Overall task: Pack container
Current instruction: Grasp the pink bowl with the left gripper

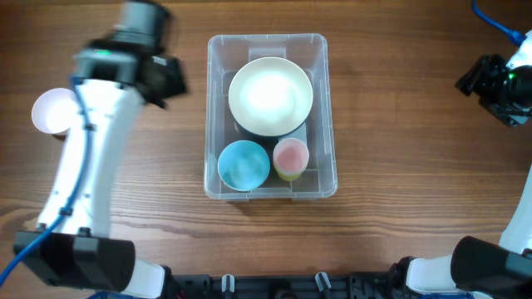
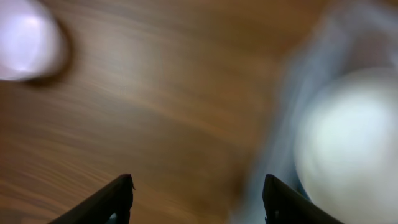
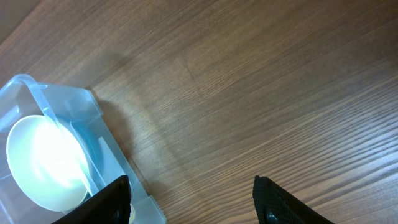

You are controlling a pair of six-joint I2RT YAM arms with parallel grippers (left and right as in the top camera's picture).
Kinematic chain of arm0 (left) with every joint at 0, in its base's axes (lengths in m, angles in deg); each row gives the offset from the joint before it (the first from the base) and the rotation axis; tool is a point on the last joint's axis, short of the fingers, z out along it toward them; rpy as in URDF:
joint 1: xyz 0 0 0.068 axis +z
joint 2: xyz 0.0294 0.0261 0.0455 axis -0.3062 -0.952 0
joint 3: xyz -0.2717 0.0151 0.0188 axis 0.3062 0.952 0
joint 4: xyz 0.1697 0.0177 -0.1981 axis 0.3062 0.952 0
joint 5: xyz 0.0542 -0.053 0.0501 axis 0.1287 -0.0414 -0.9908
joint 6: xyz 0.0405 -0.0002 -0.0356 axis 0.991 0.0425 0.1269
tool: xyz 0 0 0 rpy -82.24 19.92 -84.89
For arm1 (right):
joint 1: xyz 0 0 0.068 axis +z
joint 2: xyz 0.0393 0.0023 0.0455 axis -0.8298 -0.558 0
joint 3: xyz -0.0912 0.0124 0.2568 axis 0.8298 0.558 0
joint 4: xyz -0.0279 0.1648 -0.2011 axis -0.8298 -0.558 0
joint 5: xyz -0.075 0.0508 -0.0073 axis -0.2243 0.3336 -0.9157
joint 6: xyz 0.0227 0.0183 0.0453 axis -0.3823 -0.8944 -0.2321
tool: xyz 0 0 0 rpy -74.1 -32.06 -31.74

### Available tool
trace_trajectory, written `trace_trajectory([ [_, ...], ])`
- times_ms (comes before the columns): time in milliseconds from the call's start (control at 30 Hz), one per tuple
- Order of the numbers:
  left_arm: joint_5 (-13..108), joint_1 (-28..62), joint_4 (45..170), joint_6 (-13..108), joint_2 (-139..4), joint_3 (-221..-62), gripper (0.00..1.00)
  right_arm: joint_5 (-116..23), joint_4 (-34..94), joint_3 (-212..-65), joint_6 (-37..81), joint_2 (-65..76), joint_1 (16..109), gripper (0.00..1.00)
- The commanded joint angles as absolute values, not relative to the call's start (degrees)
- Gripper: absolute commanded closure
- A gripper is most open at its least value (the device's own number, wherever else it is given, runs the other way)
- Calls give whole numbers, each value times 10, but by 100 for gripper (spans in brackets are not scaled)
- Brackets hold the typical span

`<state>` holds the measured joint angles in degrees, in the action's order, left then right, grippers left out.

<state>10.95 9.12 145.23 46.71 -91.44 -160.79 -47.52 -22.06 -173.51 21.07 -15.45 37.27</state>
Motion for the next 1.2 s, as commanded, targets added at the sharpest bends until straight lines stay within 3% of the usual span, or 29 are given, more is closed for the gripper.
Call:
trace_trajectory([
  [0,91,246,1379,474,-925,-1609,33,-483,-221,-1733,220,-163,372,36],
  [200,94,364,1293,475,-1028,-1609,23,-483,-221,-1733,220,-163,372,36],
  [533,106,419,1221,475,-1213,-1609,23,-483,-221,-1733,220,-163,372,36],
  [600,106,420,1216,475,-1225,-1609,29,-483,-221,-1733,220,-163,372,36],
  [633,106,420,1215,475,-1230,-1609,40,-483,-221,-1733,220,-163,372,36],
  [667,106,420,1215,475,-1235,-1609,57,-483,-221,-1733,220,-163,372,36],
  [833,106,420,1222,475,-1261,-1609,59,-483,-226,-1733,220,-163,372,36],
  [1033,112,420,1239,475,-1264,-1608,93,-483,-226,-1733,220,-163,372,36],
  [1167,155,416,1268,475,-1260,-1608,96,-483,-226,-1733,221,-163,372,36],
])
